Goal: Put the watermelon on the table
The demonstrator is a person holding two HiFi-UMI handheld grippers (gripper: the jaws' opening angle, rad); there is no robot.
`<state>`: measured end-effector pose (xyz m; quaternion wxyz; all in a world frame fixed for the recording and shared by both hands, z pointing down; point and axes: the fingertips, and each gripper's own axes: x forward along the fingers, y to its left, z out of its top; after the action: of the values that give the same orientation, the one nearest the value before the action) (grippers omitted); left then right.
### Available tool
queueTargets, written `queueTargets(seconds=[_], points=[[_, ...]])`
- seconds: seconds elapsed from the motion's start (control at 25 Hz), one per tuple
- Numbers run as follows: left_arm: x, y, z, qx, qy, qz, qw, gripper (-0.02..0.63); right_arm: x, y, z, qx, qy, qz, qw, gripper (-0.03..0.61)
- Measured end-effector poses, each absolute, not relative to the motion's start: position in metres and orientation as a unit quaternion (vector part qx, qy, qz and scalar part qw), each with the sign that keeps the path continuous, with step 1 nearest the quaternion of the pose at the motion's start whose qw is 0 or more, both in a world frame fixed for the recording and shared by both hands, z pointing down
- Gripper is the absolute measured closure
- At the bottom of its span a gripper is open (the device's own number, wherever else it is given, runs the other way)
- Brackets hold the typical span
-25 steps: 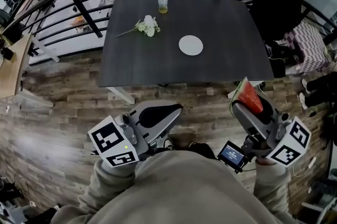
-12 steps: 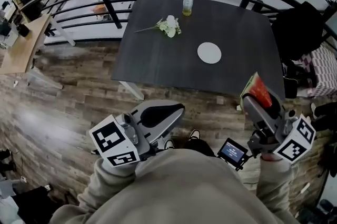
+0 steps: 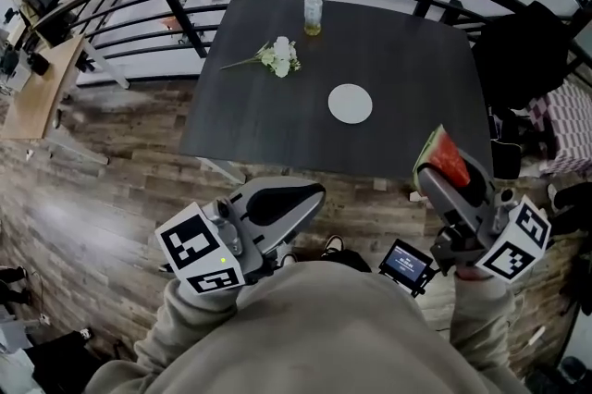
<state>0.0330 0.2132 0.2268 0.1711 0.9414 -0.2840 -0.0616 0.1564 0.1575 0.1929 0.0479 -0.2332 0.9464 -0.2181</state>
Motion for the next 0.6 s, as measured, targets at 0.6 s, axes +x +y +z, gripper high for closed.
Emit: queueTargets(seconds=[0.6], points=[[0.122,0.163,0.237,0.944,-0.271,-0.021,0.189,0.609,0.235,0.104,0.215,-0.229,0.938,-0.248,0.079,0.393]])
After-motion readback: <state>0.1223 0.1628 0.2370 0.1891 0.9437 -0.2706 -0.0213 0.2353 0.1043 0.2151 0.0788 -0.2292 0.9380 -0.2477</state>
